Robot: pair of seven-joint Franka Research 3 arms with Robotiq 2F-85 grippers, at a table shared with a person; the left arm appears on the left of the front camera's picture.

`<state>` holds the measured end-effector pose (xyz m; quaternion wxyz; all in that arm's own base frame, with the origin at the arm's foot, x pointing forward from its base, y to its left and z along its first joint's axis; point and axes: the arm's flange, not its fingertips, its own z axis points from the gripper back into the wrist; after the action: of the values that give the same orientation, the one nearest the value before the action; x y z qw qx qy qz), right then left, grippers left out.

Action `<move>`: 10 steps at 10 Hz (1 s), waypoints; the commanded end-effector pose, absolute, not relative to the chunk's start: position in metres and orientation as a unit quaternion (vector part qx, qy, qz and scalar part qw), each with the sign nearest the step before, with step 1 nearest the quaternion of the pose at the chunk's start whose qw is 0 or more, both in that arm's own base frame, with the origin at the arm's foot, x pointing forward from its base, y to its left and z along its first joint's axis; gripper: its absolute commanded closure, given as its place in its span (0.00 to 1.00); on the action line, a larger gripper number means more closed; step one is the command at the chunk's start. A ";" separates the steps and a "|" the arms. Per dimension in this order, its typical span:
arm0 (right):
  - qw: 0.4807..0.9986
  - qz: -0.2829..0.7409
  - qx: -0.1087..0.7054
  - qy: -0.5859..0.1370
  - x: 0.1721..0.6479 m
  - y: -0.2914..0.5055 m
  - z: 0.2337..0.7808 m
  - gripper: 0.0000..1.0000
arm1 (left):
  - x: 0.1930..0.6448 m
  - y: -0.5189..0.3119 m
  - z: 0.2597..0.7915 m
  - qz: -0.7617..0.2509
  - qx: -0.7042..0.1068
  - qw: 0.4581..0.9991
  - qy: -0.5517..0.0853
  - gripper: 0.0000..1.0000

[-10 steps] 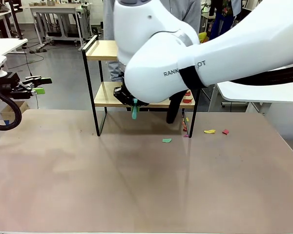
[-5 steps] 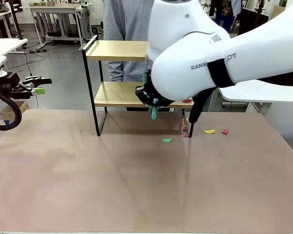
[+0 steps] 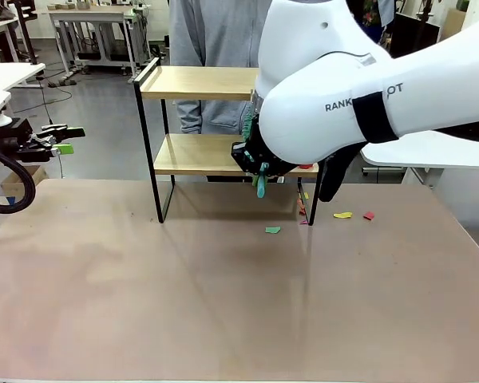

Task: Clean the shelf.
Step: Clean the specific section of the Shelf indicated by the human with the Duster.

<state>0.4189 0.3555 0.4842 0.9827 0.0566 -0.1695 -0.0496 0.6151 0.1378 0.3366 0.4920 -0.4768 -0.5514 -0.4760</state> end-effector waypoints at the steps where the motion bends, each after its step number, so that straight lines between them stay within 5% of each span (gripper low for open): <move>1: 0.982 -0.058 0.055 -0.174 0.423 0.361 0.485 0.87 | 0.613 0.138 0.340 -0.477 -0.474 0.488 -0.556 0.00; 10: 0.987 -0.079 0.042 -0.133 0.426 0.263 0.477 0.87 | 0.613 0.138 0.340 -0.477 -0.474 0.488 -0.556 0.00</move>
<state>0.4327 0.2825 0.4771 0.9850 0.0454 -0.1483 -0.0759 0.6151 0.1379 0.3365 0.4921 -0.4768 -0.5514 -0.4760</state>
